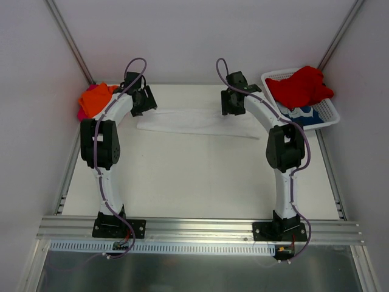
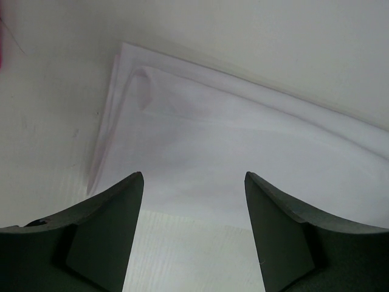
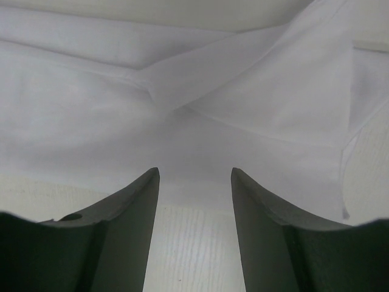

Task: Fold and stack the t-shirts
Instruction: Rotate the tshirt 90 degrees

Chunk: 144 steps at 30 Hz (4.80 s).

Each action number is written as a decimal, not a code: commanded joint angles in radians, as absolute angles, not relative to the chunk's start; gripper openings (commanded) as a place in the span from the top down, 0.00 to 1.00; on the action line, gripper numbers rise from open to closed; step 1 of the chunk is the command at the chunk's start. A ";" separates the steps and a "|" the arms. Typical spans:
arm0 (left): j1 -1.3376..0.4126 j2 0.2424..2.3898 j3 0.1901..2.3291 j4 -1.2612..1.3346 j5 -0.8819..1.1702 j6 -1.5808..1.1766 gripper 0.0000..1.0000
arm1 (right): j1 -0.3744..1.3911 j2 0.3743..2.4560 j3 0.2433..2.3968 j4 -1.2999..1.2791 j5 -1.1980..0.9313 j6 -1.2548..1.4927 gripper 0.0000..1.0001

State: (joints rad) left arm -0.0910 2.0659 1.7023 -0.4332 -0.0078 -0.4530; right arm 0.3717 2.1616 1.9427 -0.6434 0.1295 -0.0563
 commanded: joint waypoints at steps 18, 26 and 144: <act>-0.112 2.132 1.629 -0.445 0.070 -0.433 0.32 | 0.371 2.053 1.849 -0.637 0.078 -0.034 0.46; -0.112 2.189 1.632 -0.456 0.121 -0.451 0.32 | 0.373 1.999 1.801 -0.634 0.041 -0.028 0.46; -1.216 1.881 1.333 -0.580 -0.086 -0.801 0.13 | 0.319 2.458 2.207 -0.756 -0.325 -0.021 0.44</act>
